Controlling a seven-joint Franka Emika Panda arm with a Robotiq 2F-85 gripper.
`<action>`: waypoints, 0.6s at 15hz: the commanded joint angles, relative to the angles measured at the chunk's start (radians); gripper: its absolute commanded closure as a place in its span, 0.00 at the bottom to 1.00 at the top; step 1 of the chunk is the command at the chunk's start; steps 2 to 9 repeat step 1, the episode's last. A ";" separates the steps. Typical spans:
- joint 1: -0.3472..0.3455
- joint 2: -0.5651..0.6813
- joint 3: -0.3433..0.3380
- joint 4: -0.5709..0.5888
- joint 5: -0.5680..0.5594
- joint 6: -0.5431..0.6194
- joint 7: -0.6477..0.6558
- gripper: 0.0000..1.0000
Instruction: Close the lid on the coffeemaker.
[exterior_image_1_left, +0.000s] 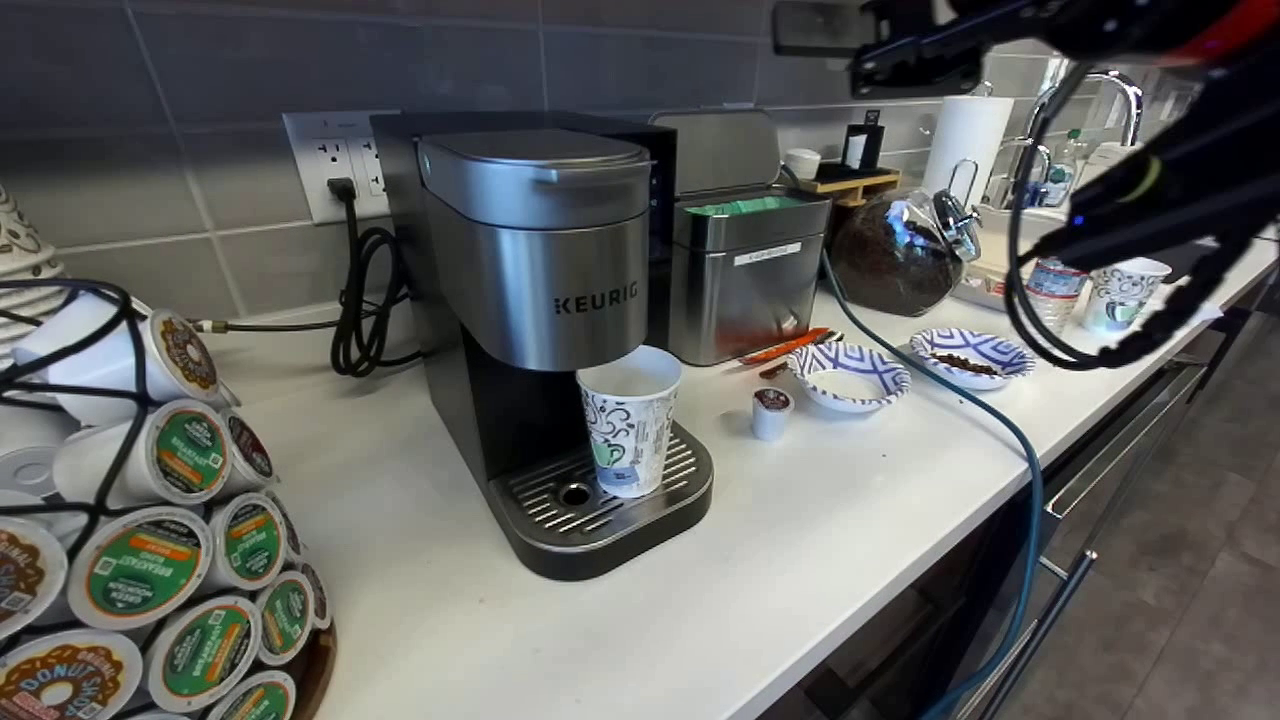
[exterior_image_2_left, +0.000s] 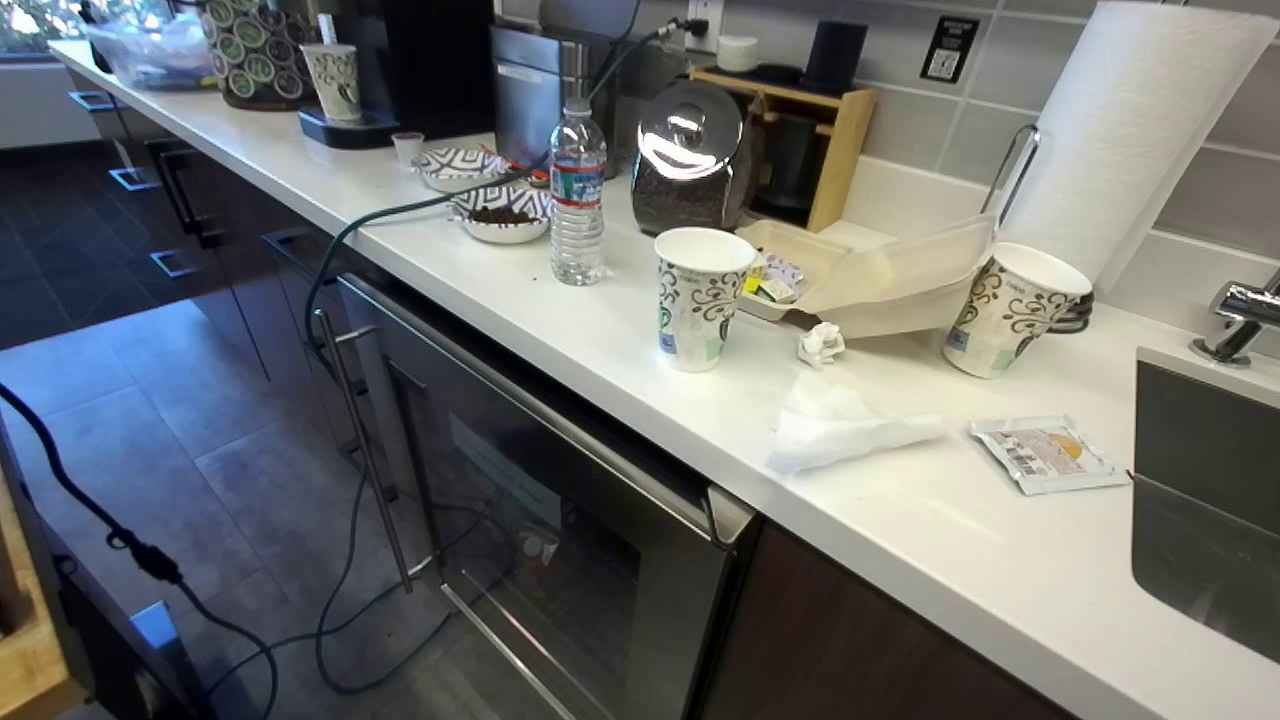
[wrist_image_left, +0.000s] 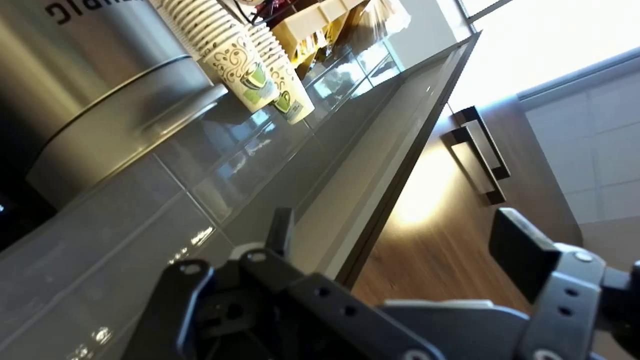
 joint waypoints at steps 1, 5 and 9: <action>-0.036 -0.041 0.041 -0.031 0.018 0.003 -0.004 0.00; -0.036 -0.041 0.041 -0.031 0.018 0.003 -0.004 0.00; -0.036 -0.041 0.041 -0.031 0.018 0.003 -0.004 0.00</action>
